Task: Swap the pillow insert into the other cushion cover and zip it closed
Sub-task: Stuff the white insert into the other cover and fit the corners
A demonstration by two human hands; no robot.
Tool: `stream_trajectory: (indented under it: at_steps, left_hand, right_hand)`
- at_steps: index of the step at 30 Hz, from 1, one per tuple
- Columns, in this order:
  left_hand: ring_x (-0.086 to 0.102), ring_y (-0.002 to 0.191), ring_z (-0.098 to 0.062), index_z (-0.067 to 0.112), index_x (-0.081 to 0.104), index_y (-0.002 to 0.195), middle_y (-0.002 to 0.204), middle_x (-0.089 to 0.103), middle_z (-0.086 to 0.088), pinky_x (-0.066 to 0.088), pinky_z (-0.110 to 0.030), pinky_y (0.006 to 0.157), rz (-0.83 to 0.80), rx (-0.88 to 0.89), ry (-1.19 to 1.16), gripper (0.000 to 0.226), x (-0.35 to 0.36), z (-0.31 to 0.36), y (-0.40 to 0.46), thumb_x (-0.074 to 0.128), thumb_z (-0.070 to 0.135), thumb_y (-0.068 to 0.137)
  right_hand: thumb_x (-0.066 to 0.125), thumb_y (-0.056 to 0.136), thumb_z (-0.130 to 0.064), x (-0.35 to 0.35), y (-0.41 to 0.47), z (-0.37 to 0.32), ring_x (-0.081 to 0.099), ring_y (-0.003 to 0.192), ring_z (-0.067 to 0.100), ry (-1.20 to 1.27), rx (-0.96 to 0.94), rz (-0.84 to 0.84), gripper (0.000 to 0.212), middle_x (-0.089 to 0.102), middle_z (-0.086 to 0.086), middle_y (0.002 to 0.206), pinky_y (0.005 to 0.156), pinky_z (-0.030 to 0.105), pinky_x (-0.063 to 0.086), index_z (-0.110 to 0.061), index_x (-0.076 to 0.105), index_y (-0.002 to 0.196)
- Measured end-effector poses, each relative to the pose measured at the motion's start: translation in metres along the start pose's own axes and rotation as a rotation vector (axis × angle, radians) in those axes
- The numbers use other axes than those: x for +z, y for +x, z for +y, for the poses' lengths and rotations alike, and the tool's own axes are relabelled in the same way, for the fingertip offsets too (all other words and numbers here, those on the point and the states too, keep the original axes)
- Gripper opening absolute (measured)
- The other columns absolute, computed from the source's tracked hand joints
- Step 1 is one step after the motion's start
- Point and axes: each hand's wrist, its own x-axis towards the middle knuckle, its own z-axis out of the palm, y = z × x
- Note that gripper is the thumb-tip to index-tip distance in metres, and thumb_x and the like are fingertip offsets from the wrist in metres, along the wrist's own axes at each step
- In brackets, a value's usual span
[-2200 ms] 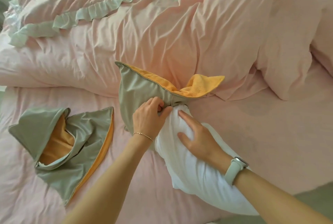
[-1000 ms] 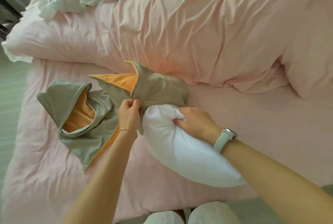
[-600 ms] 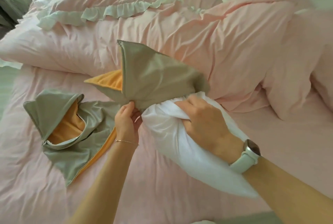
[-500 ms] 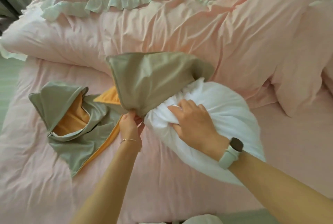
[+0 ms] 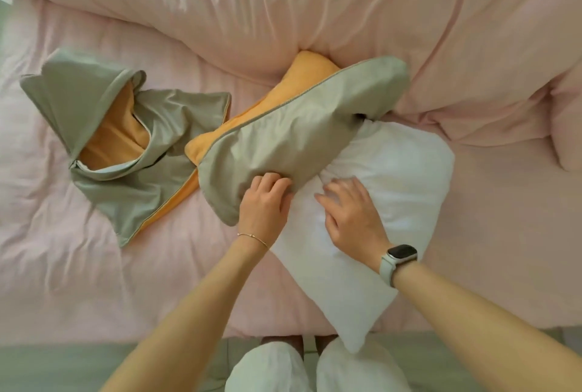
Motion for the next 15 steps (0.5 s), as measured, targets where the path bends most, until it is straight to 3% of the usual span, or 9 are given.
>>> stream_trajectory:
  at_steps: [4,7,9,12,15]
  left_hand:
    - [0.051,0.067,-0.030,0.010,0.056,0.089,0.081,0.060,-0.010,0.049,-0.036,0.055,0.025,0.028,0.155,0.027,0.017,-0.008,0.016,0.056,0.035,0.080]
    - [0.057,0.061,-0.030,0.008,0.066,0.082,0.076,0.065,-0.009,0.051,-0.032,0.054,0.019,0.053,0.100,0.026,0.014,-0.018,0.023,0.053,0.030,0.084]
    - [0.064,0.066,-0.028,0.008,0.072,0.079,0.075,0.070,-0.008,0.052,-0.031,0.061,-0.019,-0.104,-0.043,0.026,0.001,-0.017,0.029,0.055,0.028,0.083]
    - [0.063,0.074,-0.020,0.011,0.073,0.081,0.073,0.070,-0.003,0.048,-0.030,0.074,-0.131,-0.472,-0.235,0.017,-0.011,-0.016,0.042,0.060,0.022,0.085]
    - [0.048,0.050,0.000,0.016,0.062,0.068,0.048,0.055,0.014,0.041,-0.019,0.055,-0.238,-0.672,-0.562,0.024,-0.021,-0.014,0.047,0.056,0.014,0.090]
  right_hand:
    - [0.045,0.084,-0.022,0.008,-0.001,0.009,0.048,0.121,0.027,-0.038,-0.089,0.014,0.037,0.061,0.009,0.119,0.106,0.059,0.021,-0.012,0.065,0.113]
    - [0.050,0.083,-0.027,0.020,-0.005,0.013,0.044,0.127,0.027,-0.060,-0.267,0.014,0.040,0.056,0.012,0.129,0.107,0.063,0.019,-0.013,0.063,0.119]
    - [0.049,0.085,-0.035,0.028,-0.007,0.013,0.039,0.132,0.029,-0.076,-0.364,-0.071,0.046,0.049,0.011,0.138,0.107,0.063,0.017,-0.018,0.057,0.127]
    - [0.033,0.088,-0.048,0.045,0.004,0.011,0.028,0.138,0.029,-0.148,-0.330,-0.313,0.054,0.035,0.002,0.149,0.107,0.064,0.009,-0.030,0.041,0.138]
    - [0.020,0.091,-0.052,0.061,0.034,0.010,0.017,0.142,0.024,-0.199,-0.212,-0.472,0.054,0.024,-0.006,0.153,0.107,0.059,-0.007,-0.039,0.026,0.143]
